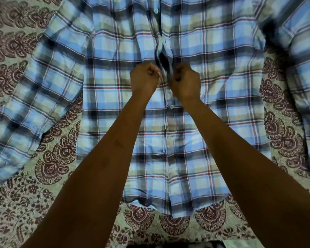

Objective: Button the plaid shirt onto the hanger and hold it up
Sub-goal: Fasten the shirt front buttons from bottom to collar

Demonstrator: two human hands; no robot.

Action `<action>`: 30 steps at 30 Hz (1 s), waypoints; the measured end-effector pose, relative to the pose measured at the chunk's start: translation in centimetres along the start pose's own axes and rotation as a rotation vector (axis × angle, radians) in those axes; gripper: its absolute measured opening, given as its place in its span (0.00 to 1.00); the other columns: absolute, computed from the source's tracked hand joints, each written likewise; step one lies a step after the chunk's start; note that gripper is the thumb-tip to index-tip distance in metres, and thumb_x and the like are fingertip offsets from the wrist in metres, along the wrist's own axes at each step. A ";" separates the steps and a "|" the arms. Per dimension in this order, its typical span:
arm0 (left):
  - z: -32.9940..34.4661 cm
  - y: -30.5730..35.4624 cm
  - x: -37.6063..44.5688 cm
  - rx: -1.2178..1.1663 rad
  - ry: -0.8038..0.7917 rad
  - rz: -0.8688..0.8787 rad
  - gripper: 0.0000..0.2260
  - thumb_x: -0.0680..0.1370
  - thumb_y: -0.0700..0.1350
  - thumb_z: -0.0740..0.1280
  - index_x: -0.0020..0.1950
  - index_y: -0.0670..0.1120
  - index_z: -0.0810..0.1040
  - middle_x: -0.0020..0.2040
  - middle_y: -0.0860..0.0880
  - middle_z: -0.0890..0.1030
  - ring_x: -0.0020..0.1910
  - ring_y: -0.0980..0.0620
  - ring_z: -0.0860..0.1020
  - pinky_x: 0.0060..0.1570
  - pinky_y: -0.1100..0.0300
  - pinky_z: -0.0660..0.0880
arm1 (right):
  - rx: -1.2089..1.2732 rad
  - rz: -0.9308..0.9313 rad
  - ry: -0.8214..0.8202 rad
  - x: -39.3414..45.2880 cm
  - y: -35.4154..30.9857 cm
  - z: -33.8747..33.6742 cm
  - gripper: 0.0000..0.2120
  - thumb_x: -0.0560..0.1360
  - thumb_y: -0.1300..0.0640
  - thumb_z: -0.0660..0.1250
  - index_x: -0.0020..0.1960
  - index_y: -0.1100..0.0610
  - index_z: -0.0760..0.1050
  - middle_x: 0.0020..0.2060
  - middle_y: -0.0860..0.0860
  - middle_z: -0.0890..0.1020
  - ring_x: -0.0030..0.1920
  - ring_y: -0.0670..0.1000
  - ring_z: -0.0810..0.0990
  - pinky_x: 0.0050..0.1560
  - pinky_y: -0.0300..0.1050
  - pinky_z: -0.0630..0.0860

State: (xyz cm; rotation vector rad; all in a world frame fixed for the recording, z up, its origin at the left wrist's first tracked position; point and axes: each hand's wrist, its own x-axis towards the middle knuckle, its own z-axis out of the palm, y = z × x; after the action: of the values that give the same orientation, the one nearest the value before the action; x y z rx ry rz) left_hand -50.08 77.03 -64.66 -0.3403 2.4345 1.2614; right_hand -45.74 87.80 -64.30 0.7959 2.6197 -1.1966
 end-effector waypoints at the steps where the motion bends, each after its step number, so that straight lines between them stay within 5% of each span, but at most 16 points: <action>1: 0.2 0.0 0.0 -0.003 -0.012 -0.007 0.14 0.73 0.35 0.65 0.32 0.52 0.76 0.40 0.42 0.84 0.42 0.43 0.82 0.48 0.48 0.80 | 0.035 0.046 0.003 0.3 0.0 -0.2 0.10 0.72 0.62 0.64 0.52 0.63 0.75 0.47 0.61 0.82 0.48 0.59 0.79 0.40 0.42 0.68; 4: 1.1 0.4 -0.5 -0.003 -0.060 0.023 0.06 0.73 0.36 0.67 0.46 0.42 0.82 0.45 0.42 0.84 0.46 0.46 0.82 0.51 0.53 0.79 | 0.136 0.168 -0.047 0.9 0.6 -0.4 0.07 0.70 0.65 0.63 0.32 0.62 0.73 0.32 0.63 0.75 0.35 0.57 0.73 0.36 0.44 0.67; 7: 2.0 0.2 -0.8 -0.004 -0.028 0.078 0.05 0.72 0.40 0.70 0.47 0.43 0.79 0.39 0.50 0.80 0.41 0.51 0.79 0.45 0.62 0.77 | 0.361 0.260 -0.019 0.8 1.3 0.0 0.08 0.69 0.66 0.62 0.32 0.60 0.69 0.26 0.56 0.67 0.32 0.53 0.66 0.36 0.47 0.64; 11: 2.5 -0.1 -1.0 0.128 0.053 0.274 0.08 0.70 0.41 0.71 0.46 0.47 0.74 0.42 0.49 0.77 0.39 0.54 0.74 0.39 0.62 0.73 | 0.464 0.254 0.012 0.4 2.0 0.4 0.16 0.71 0.64 0.65 0.28 0.53 0.67 0.29 0.57 0.72 0.34 0.53 0.70 0.39 0.48 0.69; 18: 2.0 0.1 -0.9 0.364 0.051 0.259 0.08 0.74 0.37 0.63 0.51 0.42 0.79 0.47 0.42 0.82 0.46 0.43 0.80 0.47 0.52 0.78 | 0.593 0.295 0.057 0.3 2.0 0.7 0.17 0.73 0.66 0.66 0.31 0.48 0.71 0.36 0.54 0.79 0.42 0.53 0.78 0.54 0.52 0.76; 22: 1.8 0.5 -1.2 0.701 0.042 0.261 0.09 0.79 0.41 0.61 0.53 0.41 0.78 0.52 0.41 0.81 0.50 0.42 0.80 0.45 0.53 0.75 | 0.563 0.295 0.031 0.2 1.5 0.8 0.17 0.73 0.66 0.64 0.32 0.49 0.72 0.32 0.48 0.79 0.38 0.50 0.77 0.51 0.49 0.76; 25: 1.9 0.6 -1.4 0.642 0.041 0.325 0.10 0.79 0.40 0.59 0.59 0.43 0.74 0.57 0.44 0.76 0.45 0.46 0.77 0.40 0.55 0.71 | 0.497 0.259 0.024 0.2 1.5 1.3 0.07 0.73 0.63 0.64 0.40 0.55 0.79 0.39 0.55 0.83 0.43 0.56 0.81 0.53 0.55 0.78; 28: 2.5 0.6 -1.5 0.447 -0.011 0.304 0.10 0.79 0.44 0.57 0.56 0.45 0.74 0.43 0.52 0.77 0.37 0.55 0.73 0.34 0.66 0.65 | 0.488 0.282 0.019 0.1 1.5 1.4 0.06 0.73 0.62 0.65 0.46 0.56 0.80 0.43 0.55 0.84 0.46 0.56 0.82 0.53 0.55 0.78; 30: 2.8 0.6 -1.4 0.403 -0.007 0.244 0.11 0.79 0.46 0.56 0.55 0.46 0.75 0.42 0.51 0.79 0.42 0.50 0.76 0.33 0.69 0.64 | 0.514 0.292 0.015 0.2 1.5 1.2 0.07 0.73 0.63 0.65 0.45 0.55 0.80 0.42 0.54 0.84 0.46 0.56 0.82 0.53 0.53 0.78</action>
State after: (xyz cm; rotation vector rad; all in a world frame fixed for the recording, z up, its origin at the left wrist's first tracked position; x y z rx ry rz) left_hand -48.38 79.69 -65.10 0.0749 2.7065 0.8195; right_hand -45.17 87.78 -66.21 1.2192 2.1153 -1.7904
